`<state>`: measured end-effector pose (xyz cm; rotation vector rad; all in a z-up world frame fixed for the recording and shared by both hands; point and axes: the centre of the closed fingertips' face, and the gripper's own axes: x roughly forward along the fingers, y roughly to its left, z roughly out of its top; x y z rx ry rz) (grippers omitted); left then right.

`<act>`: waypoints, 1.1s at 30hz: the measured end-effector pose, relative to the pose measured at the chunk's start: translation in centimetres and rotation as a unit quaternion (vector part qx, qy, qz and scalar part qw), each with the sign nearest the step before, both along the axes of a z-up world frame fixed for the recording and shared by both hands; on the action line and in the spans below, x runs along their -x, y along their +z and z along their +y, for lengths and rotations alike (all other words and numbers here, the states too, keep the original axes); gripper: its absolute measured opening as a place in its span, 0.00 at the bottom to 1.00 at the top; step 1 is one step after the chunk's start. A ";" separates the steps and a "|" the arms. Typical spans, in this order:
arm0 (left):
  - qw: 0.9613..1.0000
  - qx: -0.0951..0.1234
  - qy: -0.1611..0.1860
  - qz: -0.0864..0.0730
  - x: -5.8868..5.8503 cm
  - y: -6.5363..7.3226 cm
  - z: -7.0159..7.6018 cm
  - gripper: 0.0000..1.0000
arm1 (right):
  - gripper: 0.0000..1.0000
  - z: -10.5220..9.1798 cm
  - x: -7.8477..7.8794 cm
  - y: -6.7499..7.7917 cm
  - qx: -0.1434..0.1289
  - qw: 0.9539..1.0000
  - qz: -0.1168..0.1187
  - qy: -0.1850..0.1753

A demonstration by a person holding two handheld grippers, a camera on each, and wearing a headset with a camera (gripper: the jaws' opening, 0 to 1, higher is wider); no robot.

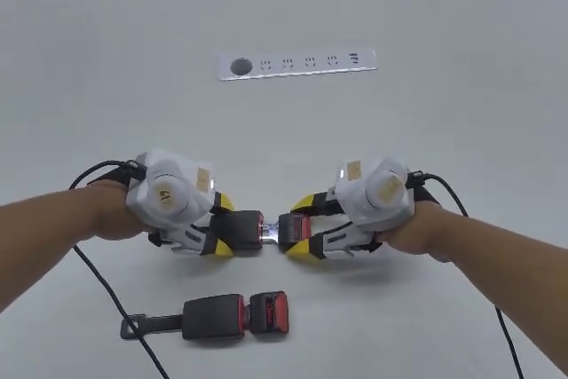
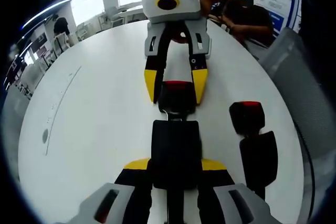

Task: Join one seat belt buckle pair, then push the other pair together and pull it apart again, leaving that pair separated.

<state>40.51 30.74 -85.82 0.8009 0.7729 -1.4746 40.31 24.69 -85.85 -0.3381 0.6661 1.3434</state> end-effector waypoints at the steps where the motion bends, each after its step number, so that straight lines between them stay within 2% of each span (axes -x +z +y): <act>1: 1.000 0.001 0.001 0.000 0.0 0.0 0.0 0.34 | 0.36 -0.1 0.0 0.0 0.000 1.000 0.002 0.000; 6: 1.000 -0.003 -0.004 0.001 -0.1 -0.1 -0.1 0.33 | 0.36 0.2 0.1 0.0 0.000 1.000 0.003 0.000; 8: 1.000 -0.006 -0.009 0.001 -0.1 -0.1 -0.1 0.33 | 0.36 0.7 0.2 0.1 -0.009 1.000 0.014 -0.009; 11: 1.000 -0.008 -0.009 0.001 -0.1 -0.2 -0.1 0.33 | 0.35 1.2 0.2 0.1 -0.002 1.000 -0.001 -0.003; 18: 1.000 -0.003 -0.006 0.004 -0.1 -0.2 0.0 0.33 | 0.35 1.4 0.1 0.1 -0.001 1.000 0.003 -0.008; 33: 1.000 -0.008 -0.012 0.001 -0.2 -0.3 0.0 0.34 | 0.35 1.4 0.0 0.1 0.020 1.000 0.000 0.010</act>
